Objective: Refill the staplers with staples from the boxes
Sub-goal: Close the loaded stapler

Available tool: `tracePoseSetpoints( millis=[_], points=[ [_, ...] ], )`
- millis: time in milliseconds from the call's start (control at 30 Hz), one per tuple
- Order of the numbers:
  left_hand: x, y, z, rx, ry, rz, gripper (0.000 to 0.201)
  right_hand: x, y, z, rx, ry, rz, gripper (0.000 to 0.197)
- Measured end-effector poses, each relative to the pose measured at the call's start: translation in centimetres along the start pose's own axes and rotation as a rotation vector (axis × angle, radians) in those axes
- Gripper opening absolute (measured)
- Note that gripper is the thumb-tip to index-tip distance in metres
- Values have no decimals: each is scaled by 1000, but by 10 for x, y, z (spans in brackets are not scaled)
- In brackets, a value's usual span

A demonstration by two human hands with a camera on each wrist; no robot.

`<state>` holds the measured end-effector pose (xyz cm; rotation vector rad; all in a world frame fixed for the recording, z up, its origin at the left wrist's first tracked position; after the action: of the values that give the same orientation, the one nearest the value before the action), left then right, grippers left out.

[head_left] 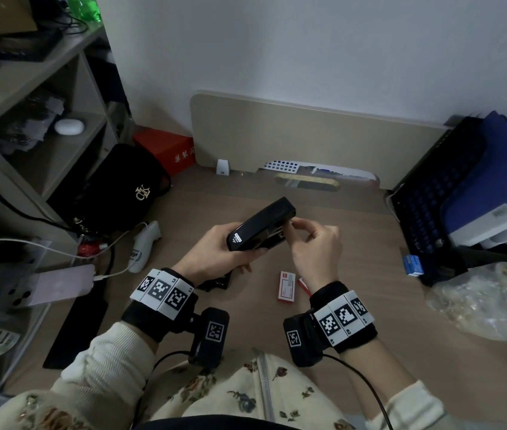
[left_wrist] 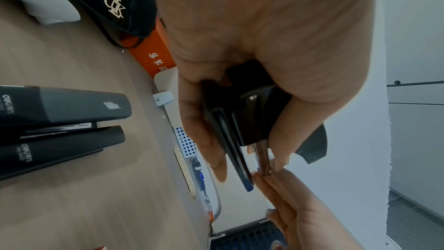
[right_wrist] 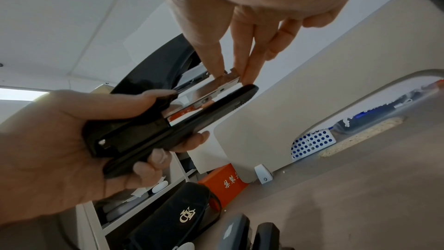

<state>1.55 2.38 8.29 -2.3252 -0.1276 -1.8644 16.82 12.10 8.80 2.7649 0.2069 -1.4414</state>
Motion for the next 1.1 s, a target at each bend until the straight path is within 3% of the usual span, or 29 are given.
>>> tracePoseSetpoints(
  millis=[167, 1100],
  points=[
    [-2, -1, 1, -10, 11, -11, 21, -4, 4, 0, 40, -55, -31, 9],
    [-3, -2, 3, -52, -32, -34, 16, -3, 8, -2, 89, -128, -113, 6]
  ],
)
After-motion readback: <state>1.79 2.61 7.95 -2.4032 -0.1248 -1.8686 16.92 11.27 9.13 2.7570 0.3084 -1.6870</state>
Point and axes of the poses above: each hand's wrist, its own y-axis away from the middle knuckle, its own z-axis out of the palm, x = y × z, the point moved 7 cm from there along -y, towards the middle knuckle, and after that the axes turned 10 degrees about z, right-handed, at the moved point
